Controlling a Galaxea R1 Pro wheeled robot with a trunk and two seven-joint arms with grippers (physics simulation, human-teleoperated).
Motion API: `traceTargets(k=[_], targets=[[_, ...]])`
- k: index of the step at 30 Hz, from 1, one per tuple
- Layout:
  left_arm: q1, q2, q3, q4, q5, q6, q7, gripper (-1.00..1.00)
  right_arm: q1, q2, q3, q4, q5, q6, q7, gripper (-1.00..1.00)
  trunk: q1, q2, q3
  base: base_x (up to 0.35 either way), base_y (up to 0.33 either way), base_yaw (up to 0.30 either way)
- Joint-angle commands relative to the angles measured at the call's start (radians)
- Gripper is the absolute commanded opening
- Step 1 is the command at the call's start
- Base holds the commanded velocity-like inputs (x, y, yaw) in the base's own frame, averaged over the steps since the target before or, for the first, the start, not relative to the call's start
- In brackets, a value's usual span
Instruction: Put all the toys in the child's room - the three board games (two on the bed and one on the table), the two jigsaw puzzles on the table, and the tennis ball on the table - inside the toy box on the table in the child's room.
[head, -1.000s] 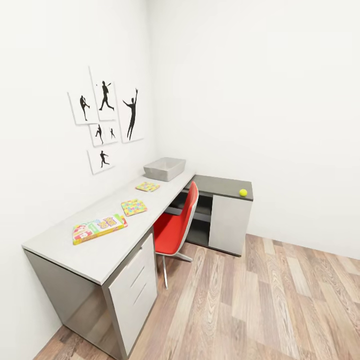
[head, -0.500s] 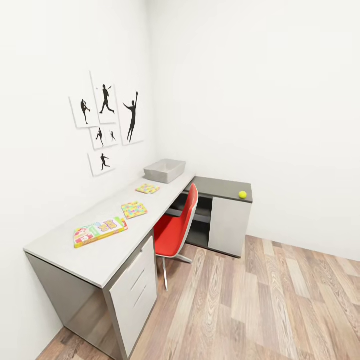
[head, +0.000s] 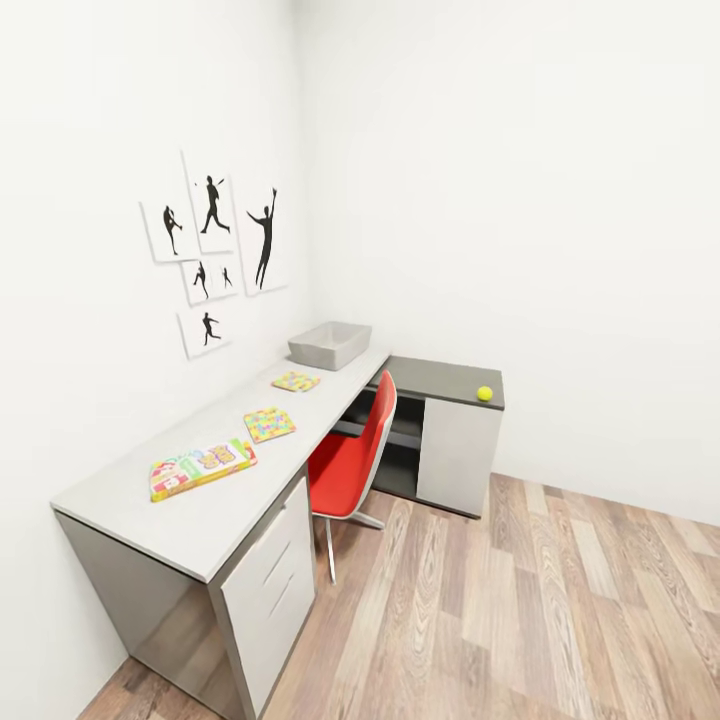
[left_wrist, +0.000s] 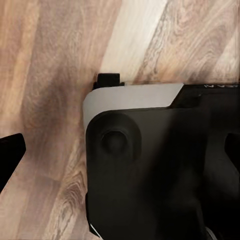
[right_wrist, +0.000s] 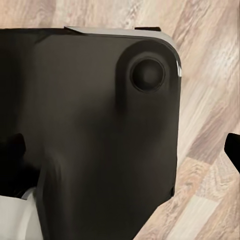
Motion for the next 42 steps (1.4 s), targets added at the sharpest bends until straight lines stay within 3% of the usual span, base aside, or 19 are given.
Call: traceTargets(k=[1, 7, 12, 17, 22, 28, 33, 42], targets=[[-0.017, 0.001, 0.0, -0.002, 0.001, 0.02, -0.001, 1.0, -0.002, 0.0, -0.001, -0.002, -0.001, -0.005, 0.001, 1.0, -0.004, 0.007, 0.002, 0.0, 0.0, 0.0], [-0.125, 0.025, 0.002, -0.006, 0.002, 0.111, -0.015, 1.0, -0.066, -0.001, -0.003, -0.072, -0.005, 0.013, 0.008, 1.0, -0.027, 0.049, 0.021, 0.0, 0.0, 0.0], [-0.197, 0.055, 0.003, -0.024, 0.004, 0.152, -0.053, 1.0, -0.151, -0.003, -0.008, -0.123, -0.028, 0.11, 0.009, 1.0, -0.046, 0.084, 0.037, 0.0, 0.0, 0.0], [-0.26, 0.092, 0.003, -0.042, 0.005, 0.206, -0.129, 1.0, -0.239, -0.008, -0.027, -0.156, -0.102, 0.227, 0.007, 1.0, -0.065, 0.119, 0.052, 0.0, 0.0, 0.0], [-0.312, 0.123, 0.003, -0.074, 0.005, 0.272, -0.234, 1.0, -0.315, -0.028, -0.04, -0.199, -0.183, 0.296, 0.004, 1.0, -0.084, 0.154, 0.068, 0.0, 0.0, 0.0], [-0.338, 0.154, 0.003, -0.165, 0.004, 0.356, -0.357, 1.0, -0.384, -0.069, -0.045, -0.248, -0.279, 0.363, 0.004, 1.0, -0.107, 0.196, 0.087, 0.0, 0.0, 0.0], [-0.344, 0.18, 0.003, -0.274, 0.004, 0.45, -0.439, 1.0, -0.42, -0.086, -0.046, -0.301, -0.347, 0.45, 0.004, 1.0, -0.127, 0.231, 0.102, 0.0, 0.0, 0.0], [-0.345, 0.211, 0.0, -0.451, 0.004, 0.57, -0.579, 1.0, -0.43, -0.094, -0.047, -0.496, -0.389, 0.575, 0.003, 1.0, -0.161, 0.294, 0.131, 0.0, 0.0, 0.0]])
